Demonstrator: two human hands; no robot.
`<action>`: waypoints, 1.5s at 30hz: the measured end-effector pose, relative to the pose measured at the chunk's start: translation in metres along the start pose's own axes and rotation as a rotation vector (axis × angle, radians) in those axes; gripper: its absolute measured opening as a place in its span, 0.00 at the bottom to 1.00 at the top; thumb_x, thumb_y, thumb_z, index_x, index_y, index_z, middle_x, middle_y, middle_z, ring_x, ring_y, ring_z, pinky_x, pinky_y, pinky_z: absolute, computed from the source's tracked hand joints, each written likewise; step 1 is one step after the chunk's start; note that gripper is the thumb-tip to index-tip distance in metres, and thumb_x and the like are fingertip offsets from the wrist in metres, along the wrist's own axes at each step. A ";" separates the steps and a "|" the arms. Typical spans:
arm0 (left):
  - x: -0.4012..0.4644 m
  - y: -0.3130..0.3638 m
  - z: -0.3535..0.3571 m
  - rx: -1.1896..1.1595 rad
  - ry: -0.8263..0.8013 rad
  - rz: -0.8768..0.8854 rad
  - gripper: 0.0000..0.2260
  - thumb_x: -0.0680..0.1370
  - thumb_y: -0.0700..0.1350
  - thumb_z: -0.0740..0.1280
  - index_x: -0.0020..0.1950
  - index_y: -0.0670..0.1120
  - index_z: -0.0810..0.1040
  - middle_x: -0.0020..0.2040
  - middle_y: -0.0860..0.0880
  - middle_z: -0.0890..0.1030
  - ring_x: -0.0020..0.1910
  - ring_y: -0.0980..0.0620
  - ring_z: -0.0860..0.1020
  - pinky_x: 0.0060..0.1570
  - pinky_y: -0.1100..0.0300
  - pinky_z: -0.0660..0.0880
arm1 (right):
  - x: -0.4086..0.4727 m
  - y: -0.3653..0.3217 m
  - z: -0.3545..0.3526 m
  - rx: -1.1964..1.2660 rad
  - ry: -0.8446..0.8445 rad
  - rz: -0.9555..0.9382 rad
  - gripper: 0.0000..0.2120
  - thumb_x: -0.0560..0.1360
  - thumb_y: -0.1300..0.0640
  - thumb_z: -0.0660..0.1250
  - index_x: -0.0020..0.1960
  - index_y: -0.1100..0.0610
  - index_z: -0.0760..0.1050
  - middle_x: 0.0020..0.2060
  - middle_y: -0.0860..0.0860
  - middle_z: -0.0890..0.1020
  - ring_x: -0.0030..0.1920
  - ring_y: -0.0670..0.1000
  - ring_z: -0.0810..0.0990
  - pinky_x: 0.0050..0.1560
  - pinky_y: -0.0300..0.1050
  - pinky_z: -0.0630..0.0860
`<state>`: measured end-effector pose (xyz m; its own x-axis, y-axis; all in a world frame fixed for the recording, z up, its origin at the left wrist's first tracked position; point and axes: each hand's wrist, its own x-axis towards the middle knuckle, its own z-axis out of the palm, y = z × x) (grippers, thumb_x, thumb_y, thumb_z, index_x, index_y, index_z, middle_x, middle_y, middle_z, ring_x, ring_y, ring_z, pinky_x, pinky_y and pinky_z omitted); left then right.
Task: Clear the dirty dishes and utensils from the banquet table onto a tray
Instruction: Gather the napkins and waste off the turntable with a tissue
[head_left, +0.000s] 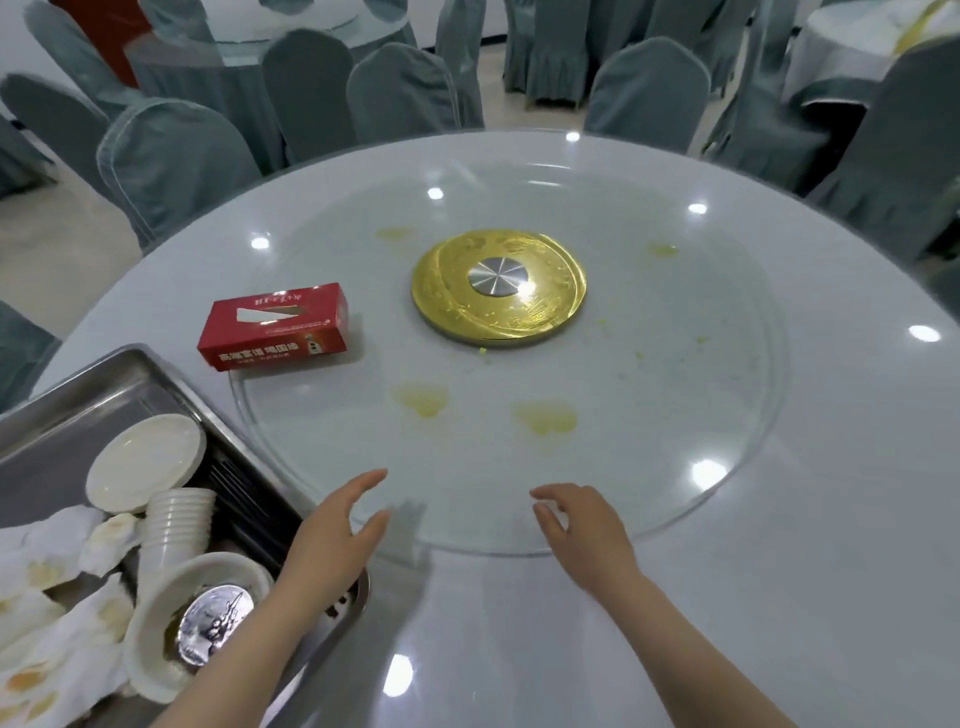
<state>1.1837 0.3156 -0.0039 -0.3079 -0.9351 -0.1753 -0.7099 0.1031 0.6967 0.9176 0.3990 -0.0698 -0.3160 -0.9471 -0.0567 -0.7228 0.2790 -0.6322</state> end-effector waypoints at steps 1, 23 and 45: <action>0.005 0.000 0.000 0.006 -0.004 -0.008 0.20 0.79 0.44 0.65 0.71 0.54 0.70 0.69 0.58 0.71 0.66 0.57 0.69 0.63 0.63 0.64 | 0.007 0.005 -0.006 0.017 0.069 0.027 0.11 0.77 0.57 0.66 0.58 0.55 0.80 0.55 0.51 0.82 0.58 0.54 0.77 0.60 0.44 0.68; 0.118 -0.057 0.010 0.463 -0.164 -0.216 0.59 0.64 0.68 0.72 0.78 0.42 0.39 0.80 0.44 0.42 0.78 0.45 0.44 0.75 0.52 0.48 | 0.120 0.094 -0.050 -0.348 0.213 0.559 0.41 0.78 0.36 0.51 0.77 0.64 0.44 0.77 0.65 0.47 0.77 0.62 0.44 0.74 0.61 0.43; 0.157 -0.031 -0.012 0.186 0.081 -0.047 0.23 0.79 0.44 0.64 0.74 0.47 0.65 0.72 0.46 0.66 0.70 0.48 0.67 0.68 0.52 0.65 | 0.218 0.020 -0.004 -0.392 -0.081 0.039 0.37 0.80 0.41 0.53 0.78 0.62 0.42 0.78 0.57 0.44 0.77 0.58 0.42 0.75 0.55 0.45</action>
<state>1.1651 0.1617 -0.0446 -0.2249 -0.9639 -0.1424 -0.8294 0.1127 0.5472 0.8318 0.1983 -0.0920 -0.3097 -0.9396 -0.1455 -0.8960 0.3396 -0.2860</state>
